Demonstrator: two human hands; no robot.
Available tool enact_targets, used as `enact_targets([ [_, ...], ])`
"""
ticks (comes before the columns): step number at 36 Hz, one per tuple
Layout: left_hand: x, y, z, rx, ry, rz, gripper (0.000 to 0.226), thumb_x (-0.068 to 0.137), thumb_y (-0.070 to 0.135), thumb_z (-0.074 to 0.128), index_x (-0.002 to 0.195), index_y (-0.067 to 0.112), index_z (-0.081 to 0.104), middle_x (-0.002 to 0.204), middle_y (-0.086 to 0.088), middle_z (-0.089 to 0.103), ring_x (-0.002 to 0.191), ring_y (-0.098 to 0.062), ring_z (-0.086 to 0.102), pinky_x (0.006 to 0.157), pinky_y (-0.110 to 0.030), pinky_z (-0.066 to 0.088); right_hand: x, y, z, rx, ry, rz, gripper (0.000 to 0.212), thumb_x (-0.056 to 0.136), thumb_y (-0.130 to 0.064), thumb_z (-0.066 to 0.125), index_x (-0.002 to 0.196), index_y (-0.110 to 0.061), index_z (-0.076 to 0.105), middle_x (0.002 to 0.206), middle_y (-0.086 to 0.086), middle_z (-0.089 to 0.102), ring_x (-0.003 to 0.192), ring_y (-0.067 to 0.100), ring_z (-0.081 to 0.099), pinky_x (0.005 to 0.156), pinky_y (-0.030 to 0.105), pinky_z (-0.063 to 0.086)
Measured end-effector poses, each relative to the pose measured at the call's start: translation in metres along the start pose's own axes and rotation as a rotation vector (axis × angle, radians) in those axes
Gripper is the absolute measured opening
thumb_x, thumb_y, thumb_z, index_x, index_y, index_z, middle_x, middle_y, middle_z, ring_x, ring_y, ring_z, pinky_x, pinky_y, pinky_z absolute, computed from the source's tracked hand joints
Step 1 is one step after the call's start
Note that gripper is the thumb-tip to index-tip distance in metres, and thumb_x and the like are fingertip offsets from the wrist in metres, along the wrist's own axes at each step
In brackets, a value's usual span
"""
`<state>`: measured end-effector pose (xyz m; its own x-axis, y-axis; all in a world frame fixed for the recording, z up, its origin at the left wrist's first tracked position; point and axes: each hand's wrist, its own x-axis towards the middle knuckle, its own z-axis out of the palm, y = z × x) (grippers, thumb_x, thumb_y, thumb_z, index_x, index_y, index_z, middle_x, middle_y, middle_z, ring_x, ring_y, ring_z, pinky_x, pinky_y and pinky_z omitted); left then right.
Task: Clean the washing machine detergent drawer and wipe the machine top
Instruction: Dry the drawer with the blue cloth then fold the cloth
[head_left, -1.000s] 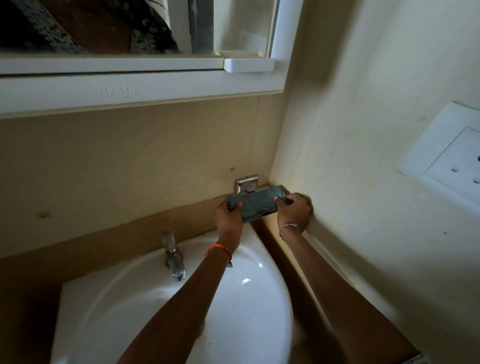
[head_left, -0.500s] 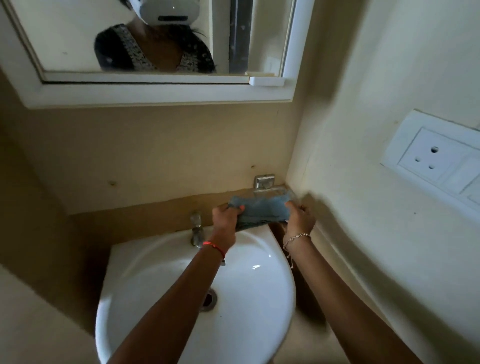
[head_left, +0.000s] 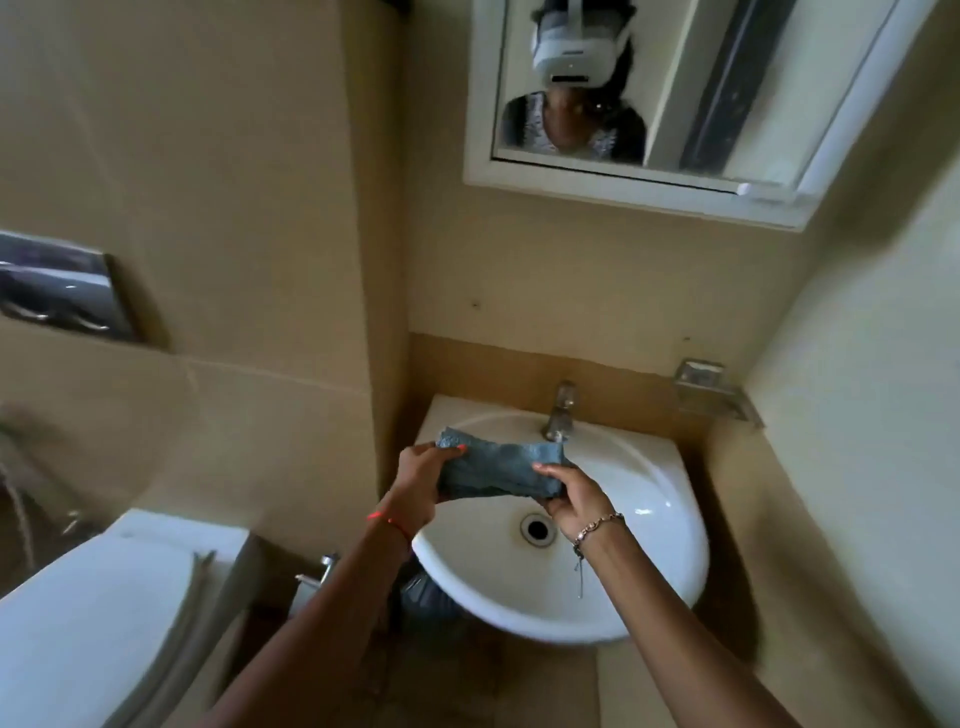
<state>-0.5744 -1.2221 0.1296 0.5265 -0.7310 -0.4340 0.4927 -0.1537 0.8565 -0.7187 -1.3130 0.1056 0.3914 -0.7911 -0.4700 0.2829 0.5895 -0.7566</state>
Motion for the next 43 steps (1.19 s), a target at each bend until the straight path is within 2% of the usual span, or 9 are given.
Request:
enact_targets([
  [8,-0.055,0.016,-0.155,-0.11,0.259,0.091,0.01,0.082,0.006,0.066,0.081,0.001,0.058,0.081,-0.018,0.063,0.066,-0.025,0.062,0.041,-0.024,0.051,-0.045,0.089,0.111,-0.143,-0.284,0.186,0.015,0.085,0.01,0.052,0.093,0.001,0.061,0.081,0.016,0.069,0.074,0.024,0.067,0.055,0.026,0.056],
  [11,-0.088,0.023,-0.216,-0.16,0.328,0.154,0.012,0.086,0.006,0.062,0.076,0.002,0.058,0.062,-0.011,0.066,0.053,-0.018,0.064,0.04,-0.02,0.05,-0.067,0.131,0.159,-0.175,-0.405,0.251,0.015,0.084,0.01,0.052,0.091,0.0,0.061,0.07,0.012,0.072,0.061,0.02,0.07,0.051,0.024,0.056],
  [17,-0.158,0.026,-0.359,-0.166,0.477,0.235,0.015,0.086,0.011,0.063,0.092,-0.003,0.063,0.083,-0.016,0.064,0.073,-0.025,0.062,0.06,-0.028,0.054,-0.119,0.232,0.255,-0.316,-0.643,0.332,0.019,0.085,0.012,0.048,0.091,-0.002,0.06,0.071,0.01,0.072,0.061,0.019,0.069,0.053,0.024,0.056],
  [24,-0.255,0.015,-0.526,-0.184,0.689,0.254,0.012,0.086,0.011,0.063,0.079,0.001,0.067,0.077,-0.015,0.065,0.074,-0.028,0.06,0.068,-0.034,0.054,-0.202,0.371,0.355,-0.41,-0.838,0.508,0.029,0.077,0.011,0.054,0.102,-0.002,0.062,0.087,0.017,0.071,0.073,0.027,0.07,0.062,0.034,0.059],
  [28,-0.312,0.007,-0.605,-0.284,0.822,0.233,0.007,0.086,0.008,0.064,0.084,0.001,0.064,0.08,-0.015,0.064,0.068,-0.026,0.061,0.045,-0.029,0.054,-0.259,0.435,0.403,-0.47,-0.944,0.624,0.035,0.075,0.009,0.057,0.11,0.005,0.059,0.1,0.022,0.068,0.082,0.031,0.069,0.065,0.034,0.059],
  [33,-0.372,-0.006,-0.688,-0.338,0.942,0.287,0.007,0.084,0.002,0.063,0.078,0.0,0.065,0.071,-0.013,0.067,0.054,-0.018,0.064,0.053,-0.026,0.055,-0.319,0.507,0.452,-0.557,-1.038,0.695,0.028,0.082,0.012,0.049,0.104,-0.003,0.059,0.082,0.014,0.072,0.067,0.023,0.07,0.056,0.028,0.058],
  [37,-0.413,-0.01,-0.742,-0.447,1.021,0.332,0.007,0.085,-0.003,0.06,0.079,-0.002,0.063,0.057,-0.006,0.068,0.047,-0.013,0.065,0.047,-0.021,0.054,-0.356,0.56,0.492,-0.633,-1.129,0.74,0.012,0.072,0.013,0.061,0.075,0.002,0.065,0.066,0.012,0.07,0.055,0.019,0.069,0.05,0.024,0.056],
  [40,-0.431,-0.009,-0.762,-0.503,1.021,0.362,0.01,0.086,-0.004,0.058,0.078,0.0,0.061,0.052,-0.002,0.066,0.045,-0.01,0.064,0.044,-0.02,0.053,-0.366,0.582,0.512,-0.597,-1.196,0.805,0.055,0.027,0.003,0.091,0.076,0.009,0.068,0.081,0.022,0.07,0.068,0.027,0.071,0.057,0.031,0.058],
  [43,-0.454,-0.013,-0.794,-0.538,1.054,0.367,0.011,0.087,-0.001,0.058,0.078,0.002,0.062,0.053,-0.001,0.067,0.045,-0.009,0.063,0.043,-0.02,0.051,-0.388,0.609,0.54,-0.611,-1.311,0.915,0.075,0.024,-0.003,0.094,0.093,0.011,0.069,0.102,0.027,0.067,0.085,0.033,0.07,0.063,0.036,0.059],
])
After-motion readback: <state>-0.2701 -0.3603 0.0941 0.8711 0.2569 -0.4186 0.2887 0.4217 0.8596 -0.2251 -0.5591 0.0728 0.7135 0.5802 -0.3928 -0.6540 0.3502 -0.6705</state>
